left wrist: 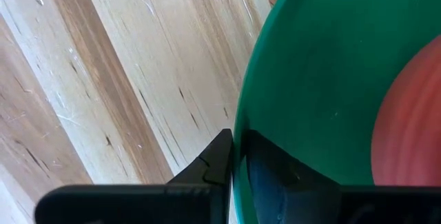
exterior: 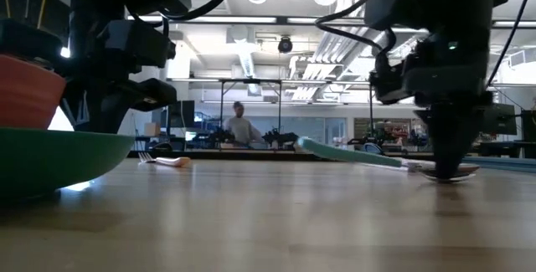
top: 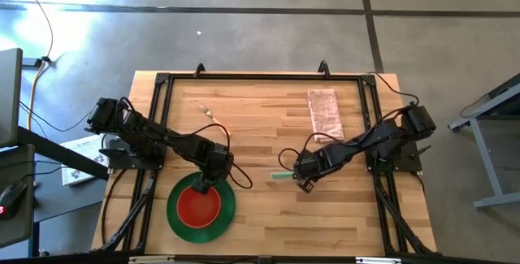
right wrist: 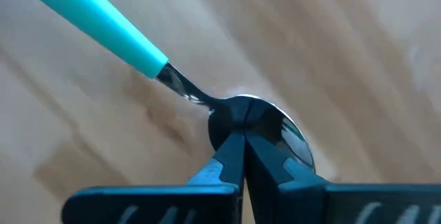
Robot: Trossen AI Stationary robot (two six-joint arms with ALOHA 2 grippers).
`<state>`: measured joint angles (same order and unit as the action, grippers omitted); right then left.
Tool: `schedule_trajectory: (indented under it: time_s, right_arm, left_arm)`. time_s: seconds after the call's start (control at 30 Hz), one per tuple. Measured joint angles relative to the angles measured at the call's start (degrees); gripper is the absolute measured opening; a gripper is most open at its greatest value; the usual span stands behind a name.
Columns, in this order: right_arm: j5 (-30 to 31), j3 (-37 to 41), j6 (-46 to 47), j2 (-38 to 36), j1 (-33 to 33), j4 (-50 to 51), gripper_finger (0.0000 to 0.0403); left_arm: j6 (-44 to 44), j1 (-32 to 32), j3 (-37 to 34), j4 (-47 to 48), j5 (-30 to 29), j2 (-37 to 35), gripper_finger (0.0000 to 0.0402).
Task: Set table place
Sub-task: Move the blue spoon to the bottom right of the table, then move the green plate to the center of the table
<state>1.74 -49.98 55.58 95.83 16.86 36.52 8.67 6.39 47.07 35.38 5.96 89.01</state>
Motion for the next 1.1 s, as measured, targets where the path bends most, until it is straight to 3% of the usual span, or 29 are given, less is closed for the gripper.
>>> schedule_trajectory:
  time_s: [0.33, 0.53, 0.8, 1.1]
  right_arm:
    - [-11.1, 0.3, 4.2, -1.0, 7.0, 6.6, 0.0000]
    - [-17.0, 0.3, 8.8, -1.0, 12.6, 3.8, 0.0000]
    - [-16.6, 0.3, 16.4, -1.0, 16.4, 0.9, 0.0000]
    - [-13.2, -5.6, 12.3, -1.0, 16.0, 2.7, 0.0000]
  left_arm:
    - [0.0, 0.0, 0.0, 0.0, 0.0, 0.0, 0.0028]
    - [0.0, 0.0, 0.0, 0.0, 0.0, 0.0, 0.0028]
    - [0.0, 0.0, 0.0, 0.0, 0.0, 0.0, 0.0028]
    - [0.0, 0.0, 0.0, -0.2, 0.0, 0.0, 0.0028]
